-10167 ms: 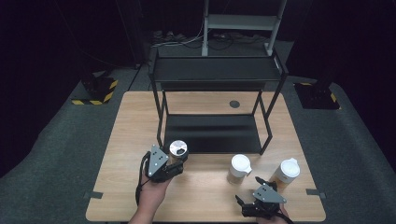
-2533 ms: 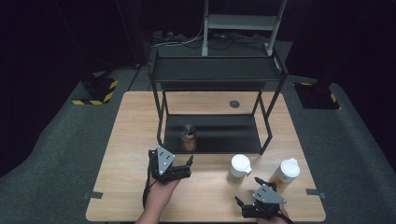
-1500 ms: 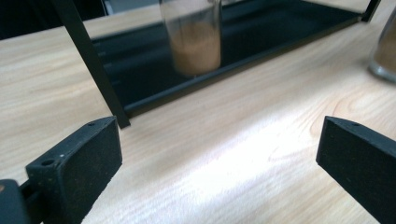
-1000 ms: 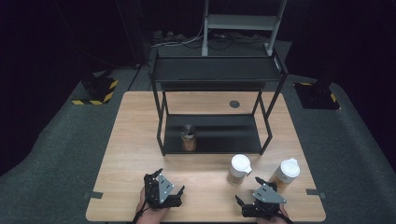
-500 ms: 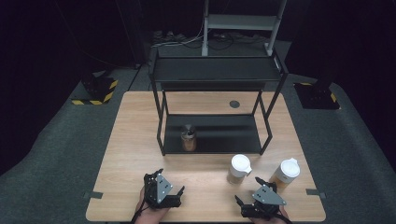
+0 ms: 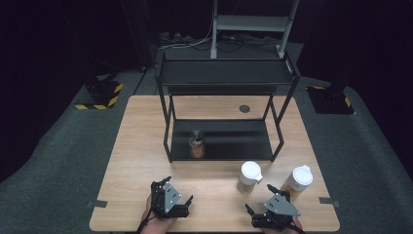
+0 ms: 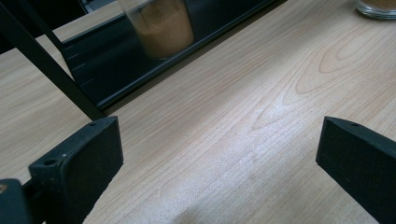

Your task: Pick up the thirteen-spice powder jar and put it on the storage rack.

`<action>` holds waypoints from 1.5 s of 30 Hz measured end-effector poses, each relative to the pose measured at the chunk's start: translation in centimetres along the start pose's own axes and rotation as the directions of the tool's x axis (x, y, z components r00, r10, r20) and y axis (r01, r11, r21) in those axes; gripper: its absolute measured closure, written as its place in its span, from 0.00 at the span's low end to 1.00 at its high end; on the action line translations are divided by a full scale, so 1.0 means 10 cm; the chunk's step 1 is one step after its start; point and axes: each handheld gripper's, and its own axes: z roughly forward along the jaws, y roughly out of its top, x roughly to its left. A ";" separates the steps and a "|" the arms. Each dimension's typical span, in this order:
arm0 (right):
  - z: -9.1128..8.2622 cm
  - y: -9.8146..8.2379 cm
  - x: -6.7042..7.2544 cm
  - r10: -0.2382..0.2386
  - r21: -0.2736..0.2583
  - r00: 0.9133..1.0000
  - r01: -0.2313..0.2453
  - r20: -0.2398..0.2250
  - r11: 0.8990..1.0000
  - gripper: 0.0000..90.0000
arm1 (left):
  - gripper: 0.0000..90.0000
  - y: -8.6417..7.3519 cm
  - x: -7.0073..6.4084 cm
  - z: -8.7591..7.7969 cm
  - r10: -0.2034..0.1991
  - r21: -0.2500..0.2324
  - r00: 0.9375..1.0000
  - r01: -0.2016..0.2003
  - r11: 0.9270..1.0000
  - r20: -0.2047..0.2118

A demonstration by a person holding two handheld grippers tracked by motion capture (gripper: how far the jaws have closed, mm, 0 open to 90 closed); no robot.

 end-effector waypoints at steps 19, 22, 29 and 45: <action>-0.07 0.10 -0.09 0.054 -0.059 0.999 -0.054 -0.001 0.997 0.00 | 0.01 0.00 0.00 0.00 0.006 0.001 1.000 -0.006 1.000 0.005; -0.07 0.11 -0.09 0.061 -0.067 0.998 -0.061 0.001 0.996 0.00 | 0.01 0.00 0.00 0.00 0.006 0.000 1.000 -0.006 1.000 0.006; -0.05 0.19 -0.09 0.072 -0.101 0.997 -0.071 0.005 0.992 0.00 | 0.01 -0.01 0.01 0.00 0.009 -0.004 1.000 -0.009 1.000 0.010; 0.05 0.27 -0.08 0.099 -0.118 0.995 -0.098 0.006 0.988 0.00 | 0.01 -0.01 0.00 0.00 0.014 -0.006 1.000 -0.014 1.000 0.011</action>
